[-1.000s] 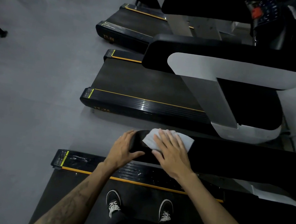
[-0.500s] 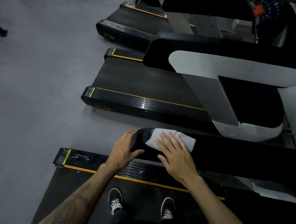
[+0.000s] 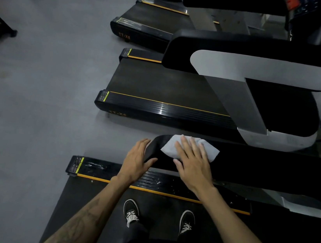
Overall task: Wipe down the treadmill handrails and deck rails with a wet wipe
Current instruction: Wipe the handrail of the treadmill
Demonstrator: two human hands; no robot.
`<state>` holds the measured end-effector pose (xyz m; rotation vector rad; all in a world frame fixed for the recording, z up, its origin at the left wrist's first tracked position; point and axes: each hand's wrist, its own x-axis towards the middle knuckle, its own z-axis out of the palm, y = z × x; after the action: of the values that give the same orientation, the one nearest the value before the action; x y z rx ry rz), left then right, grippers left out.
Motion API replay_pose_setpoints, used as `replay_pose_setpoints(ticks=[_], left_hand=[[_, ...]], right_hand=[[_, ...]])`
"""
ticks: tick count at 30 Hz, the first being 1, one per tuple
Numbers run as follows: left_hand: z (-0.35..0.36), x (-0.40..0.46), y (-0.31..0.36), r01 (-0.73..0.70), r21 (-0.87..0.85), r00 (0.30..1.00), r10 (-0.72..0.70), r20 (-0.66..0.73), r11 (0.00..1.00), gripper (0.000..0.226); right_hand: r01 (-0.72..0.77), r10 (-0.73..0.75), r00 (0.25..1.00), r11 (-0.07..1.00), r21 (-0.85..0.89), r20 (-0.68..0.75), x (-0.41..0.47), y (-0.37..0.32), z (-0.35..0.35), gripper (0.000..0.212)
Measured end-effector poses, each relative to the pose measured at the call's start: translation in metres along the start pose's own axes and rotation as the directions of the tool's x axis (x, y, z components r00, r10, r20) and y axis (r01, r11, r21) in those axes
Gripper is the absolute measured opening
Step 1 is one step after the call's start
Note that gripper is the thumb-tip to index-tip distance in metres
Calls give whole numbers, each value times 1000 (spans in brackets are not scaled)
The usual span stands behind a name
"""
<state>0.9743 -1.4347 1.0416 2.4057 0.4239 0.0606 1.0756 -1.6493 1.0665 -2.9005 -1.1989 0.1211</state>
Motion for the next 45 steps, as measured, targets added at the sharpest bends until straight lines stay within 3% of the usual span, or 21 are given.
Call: replay_pose_setpoints(ticks=[2, 4, 8, 10, 15, 18, 23, 25, 30, 32, 34, 39, 41, 45], left_hand=[[1, -1, 0, -3, -11, 1000, 3, 0, 1000, 73], [1, -2, 1, -10, -33, 1000, 10, 1, 999, 70], [2, 0, 2, -14, -53, 1000, 15, 5, 999, 67], [2, 2, 1, -11, -59, 1000, 12, 1, 998, 66], [3, 4, -2, 7, -70, 1000, -7, 0, 998, 63], [6, 5, -3, 6, -71, 1000, -5, 15, 997, 62], [7, 7, -3, 0, -106, 1000, 1, 13, 994, 57], [7, 8, -5, 11, -116, 1000, -11, 1, 993, 56], [7, 13, -9, 37, -118, 999, -36, 6, 992, 54], [7, 15, -8, 42, -126, 999, -41, 10, 991, 52], [7, 16, -6, 43, -132, 999, -41, 15, 990, 52], [8, 17, -8, 35, -162, 999, -35, 2, 986, 50], [9, 16, -11, 51, -171, 999, -53, -6, 984, 49], [10, 11, -17, 100, -170, 995, -102, -6, 980, 48]], right_hand=[[-111, 110, 993, 994, 23, 34, 13, -21, 0, 72], [-115, 113, 991, 993, 34, 72, 23, -39, -1, 73], [130, -130, 989, 991, 9, 76, 14, -22, -2, 66], [157, -157, 986, 988, -4, 64, 6, 0, -4, 64], [-162, 159, 984, 986, 32, 85, 20, -6, -12, 73], [-214, 199, 971, 971, 103, 134, 45, -32, -15, 75], [54, -66, 992, 992, 110, 109, 29, -12, -14, 67], [94, -101, 991, 992, 87, 86, 18, 8, -15, 66], [-202, 187, 974, 973, 112, 128, 52, -18, -19, 71], [-252, 231, 957, 961, 109, 176, 72, -38, -20, 71], [-214, 185, 964, 966, 146, 191, 80, -45, -22, 68], [50, -73, 993, 971, 235, 90, 55, -13, -22, 57], [-26, 6, 995, 977, 210, 98, 56, -2, -20, 54], [-178, 153, 955, 981, 79, 253, 94, -32, -22, 57]])
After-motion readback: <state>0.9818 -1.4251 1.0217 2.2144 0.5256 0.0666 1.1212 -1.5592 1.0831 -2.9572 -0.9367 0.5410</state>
